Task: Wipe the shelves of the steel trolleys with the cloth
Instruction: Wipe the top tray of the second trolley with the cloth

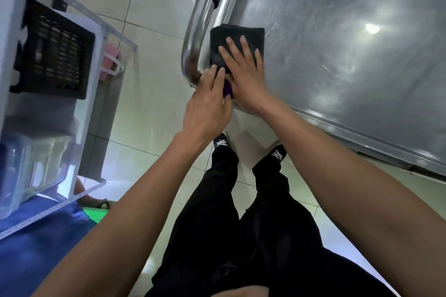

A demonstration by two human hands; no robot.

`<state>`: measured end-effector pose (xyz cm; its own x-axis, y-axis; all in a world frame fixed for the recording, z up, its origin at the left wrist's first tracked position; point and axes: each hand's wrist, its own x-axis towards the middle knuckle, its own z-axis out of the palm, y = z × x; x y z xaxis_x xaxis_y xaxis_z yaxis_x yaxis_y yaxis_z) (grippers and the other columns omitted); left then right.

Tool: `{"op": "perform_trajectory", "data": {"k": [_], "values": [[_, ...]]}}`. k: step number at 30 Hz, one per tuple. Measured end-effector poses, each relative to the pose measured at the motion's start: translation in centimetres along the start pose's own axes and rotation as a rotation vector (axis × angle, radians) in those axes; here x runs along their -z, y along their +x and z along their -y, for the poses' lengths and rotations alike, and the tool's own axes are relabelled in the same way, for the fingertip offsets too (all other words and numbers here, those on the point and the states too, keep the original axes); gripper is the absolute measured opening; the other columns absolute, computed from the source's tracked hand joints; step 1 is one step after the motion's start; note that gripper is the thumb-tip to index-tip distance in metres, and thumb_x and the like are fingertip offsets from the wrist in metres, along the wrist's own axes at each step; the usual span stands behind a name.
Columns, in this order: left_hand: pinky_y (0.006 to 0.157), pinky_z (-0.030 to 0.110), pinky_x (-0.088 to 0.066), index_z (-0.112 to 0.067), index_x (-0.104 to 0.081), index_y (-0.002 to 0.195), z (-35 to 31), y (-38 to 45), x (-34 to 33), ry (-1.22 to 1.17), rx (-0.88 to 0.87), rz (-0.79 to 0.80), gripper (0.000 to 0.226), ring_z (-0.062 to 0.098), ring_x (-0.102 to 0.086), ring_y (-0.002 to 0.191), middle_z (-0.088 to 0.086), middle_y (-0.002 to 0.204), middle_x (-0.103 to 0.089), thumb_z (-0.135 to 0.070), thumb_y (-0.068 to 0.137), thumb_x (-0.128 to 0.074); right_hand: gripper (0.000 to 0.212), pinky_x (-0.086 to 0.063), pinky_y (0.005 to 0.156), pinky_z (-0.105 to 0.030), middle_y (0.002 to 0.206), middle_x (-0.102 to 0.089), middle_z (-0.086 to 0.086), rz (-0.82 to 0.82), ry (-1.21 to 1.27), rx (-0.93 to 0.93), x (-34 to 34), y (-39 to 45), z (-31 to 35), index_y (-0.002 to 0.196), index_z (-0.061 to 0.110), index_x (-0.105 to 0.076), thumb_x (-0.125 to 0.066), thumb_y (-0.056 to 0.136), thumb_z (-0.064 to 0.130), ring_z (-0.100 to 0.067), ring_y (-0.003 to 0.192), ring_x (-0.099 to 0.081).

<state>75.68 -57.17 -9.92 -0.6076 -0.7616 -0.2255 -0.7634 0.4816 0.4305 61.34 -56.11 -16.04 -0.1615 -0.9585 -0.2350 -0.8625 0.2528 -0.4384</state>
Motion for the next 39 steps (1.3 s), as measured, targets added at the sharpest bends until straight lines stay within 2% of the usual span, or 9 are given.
{"op": "perform_trajectory", "data": {"k": [5, 8, 12, 17, 22, 28, 31, 39], "values": [[0.114, 0.038, -0.039, -0.003, -0.039, 0.15, 1.0, 0.2, 0.2, -0.037, -0.077, 0.016, 0.055, 0.028, -0.035, 0.146, 0.014, 0.158, -0.033, -0.016, 0.099, -0.053, 0.063, 0.007, 0.122, -0.043, 0.167, -0.007, 0.006, -0.03, 0.052, 0.005, 0.6, -1.1, -0.7, 0.158, 0.026, -0.02, -0.047, 0.102, 0.022, -0.02, 0.154, 0.006], [0.108, 0.038, -0.044, -0.003, -0.045, 0.146, 0.6, 0.6, -0.1, -0.025, -0.129, 0.003, 0.05, 0.028, -0.038, 0.143, 0.015, 0.153, -0.041, -0.015, 0.098, -0.054, 0.064, 0.007, 0.123, -0.042, 0.167, -0.008, 0.006, -0.053, 0.101, -0.064, 1.2, -3.0, -1.7, 0.158, 0.027, -0.021, -0.049, 0.101, 0.021, -0.018, 0.154, 0.006], [0.101, 0.048, -0.047, -0.007, -0.053, 0.136, -1.3, 1.4, -1.2, 0.099, -0.24, 0.024, 0.042, 0.032, -0.045, 0.133, 0.013, 0.142, -0.051, -0.019, 0.095, -0.054, 0.064, 0.007, 0.124, -0.042, 0.167, -0.006, 0.006, -0.082, 0.122, -0.176, 2.1, -6.7, -4.6, 0.159, 0.027, -0.02, -0.049, 0.102, 0.019, -0.016, 0.154, 0.007], [0.1, 0.048, -0.041, -0.019, -0.052, 0.132, -6.2, 2.1, -3.8, 0.221, -0.245, 0.093, 0.037, 0.027, -0.041, 0.136, 0.004, 0.143, -0.049, -0.029, 0.096, -0.049, 0.064, 0.007, 0.123, -0.04, 0.167, -0.007, 0.007, -0.11, 0.122, -0.229, 3.5, -11.2, -9.3, 0.158, 0.027, -0.021, -0.048, 0.102, 0.018, -0.016, 0.154, 0.007], [0.102, 0.052, -0.04, -0.016, -0.051, 0.135, -12.6, 2.2, -6.7, 0.265, -0.276, 0.146, 0.043, 0.03, -0.041, 0.136, 0.007, 0.145, -0.047, -0.028, 0.095, -0.048, 0.063, 0.002, 0.125, -0.044, 0.167, -0.008, 0.006, -0.134, 0.101, -0.286, 5.1, -16.4, -14.8, 0.158, 0.026, -0.022, -0.048, 0.101, 0.017, -0.017, 0.154, 0.006], [0.103, 0.049, -0.039, -0.017, -0.052, 0.131, -20.5, 1.8, -10.6, 0.296, -0.299, 0.16, 0.035, 0.027, -0.04, 0.136, 0.004, 0.145, -0.048, -0.03, 0.099, -0.044, 0.062, -0.002, 0.125, -0.046, 0.167, -0.01, 0.007, -0.166, 0.088, -0.347, 7.1, -22.9, -21.2, 0.158, 0.026, -0.024, -0.048, 0.101, 0.016, -0.017, 0.154, 0.004], [0.107, 0.051, -0.036, -0.018, -0.05, 0.135, -24.0, 1.4, -12.3, 0.29, -0.317, 0.179, 0.038, 0.027, -0.036, 0.14, 0.005, 0.148, -0.045, -0.031, 0.101, -0.042, 0.062, -0.001, 0.125, -0.046, 0.167, -0.009, 0.007, -0.176, 0.085, -0.366, 7.8, -25.3, -24.2, 0.158, 0.026, -0.024, -0.048, 0.101, 0.015, -0.017, 0.154, 0.004], [0.109, 0.049, -0.034, -0.018, -0.048, 0.137, -28.5, 2.0, -14.0, 0.315, -0.311, 0.206, 0.041, 0.026, -0.032, 0.143, 0.005, 0.152, -0.042, -0.029, 0.098, -0.047, 0.066, 0.001, 0.124, -0.047, 0.167, -0.007, 0.005, -0.186, 0.031, -0.292, 7.6, -25.8, -26.8, 0.158, 0.023, -0.022, -0.052, 0.099, 0.014, -0.018, 0.154, 0.006]]}}
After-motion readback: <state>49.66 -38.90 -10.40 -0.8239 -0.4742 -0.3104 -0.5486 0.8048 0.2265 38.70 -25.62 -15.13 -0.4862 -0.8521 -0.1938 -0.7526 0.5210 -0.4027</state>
